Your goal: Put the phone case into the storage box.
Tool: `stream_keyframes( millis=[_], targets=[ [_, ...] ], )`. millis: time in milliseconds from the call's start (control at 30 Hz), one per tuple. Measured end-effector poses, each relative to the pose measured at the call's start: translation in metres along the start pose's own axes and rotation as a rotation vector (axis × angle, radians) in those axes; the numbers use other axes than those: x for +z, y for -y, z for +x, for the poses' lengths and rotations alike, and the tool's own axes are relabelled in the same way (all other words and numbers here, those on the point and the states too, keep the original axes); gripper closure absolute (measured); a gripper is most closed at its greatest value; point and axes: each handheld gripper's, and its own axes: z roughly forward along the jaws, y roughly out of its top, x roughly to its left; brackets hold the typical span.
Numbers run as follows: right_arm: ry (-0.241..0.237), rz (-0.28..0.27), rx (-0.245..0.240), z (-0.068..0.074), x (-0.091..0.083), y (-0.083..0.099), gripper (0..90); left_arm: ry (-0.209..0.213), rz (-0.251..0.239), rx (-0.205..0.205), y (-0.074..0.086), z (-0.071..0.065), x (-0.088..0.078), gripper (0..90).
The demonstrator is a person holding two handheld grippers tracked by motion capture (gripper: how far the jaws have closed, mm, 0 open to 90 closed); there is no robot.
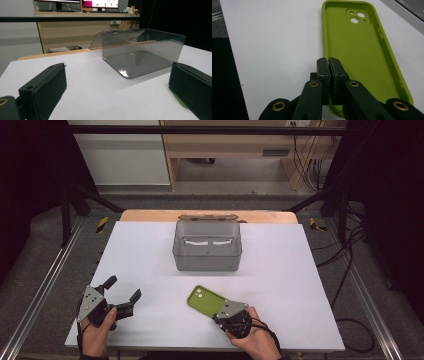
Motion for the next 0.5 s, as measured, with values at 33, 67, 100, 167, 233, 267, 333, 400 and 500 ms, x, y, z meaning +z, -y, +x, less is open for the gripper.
stream_keyframes(
  millis=[33,67,100,167,233,267,333,400,500],
  targets=[
    [-0.004,-0.008,0.003,-0.001,0.0,0.001,88.2,-0.001,-0.001,-0.002,0.0,0.0,0.0,1.4],
    [-0.012,-0.023,0.012,-0.001,-0.001,0.002,88.3,0.002,-0.002,-0.007,0.0,0.001,0.0,1.4],
    [-0.012,-0.023,0.012,-0.001,-0.001,0.002,88.3,0.002,-0.002,-0.007,0.0,0.001,0.0,1.4],
    [-0.029,-0.042,0.024,-0.002,-0.003,0.002,88.3,0.004,0.009,-0.002,0.0,0.001,0.002,1.4],
    [-0.032,-0.074,0.045,-0.005,-0.008,0.002,88.3,0.001,0.013,-0.005,0.001,0.002,0.004,1.5],
    [-0.032,-0.074,0.045,-0.005,-0.008,0.002,88.3,-0.001,0.012,-0.007,0.001,0.002,0.004,1.5],
    [-0.039,-0.128,0.091,-0.01,-0.011,0.003,88.3,-0.005,0.013,-0.009,0.001,0.003,0.003,1.5],
    [-0.04,-0.151,0.104,-0.011,-0.013,0.003,88.3,-0.011,0.009,-0.016,0.0,0.004,0.001,1.5],
    [-0.039,-0.229,0.115,-0.012,-0.018,0.002,88.3,-0.014,0.0,-0.028,-0.001,0.004,-0.001,1.3]
  ],
)
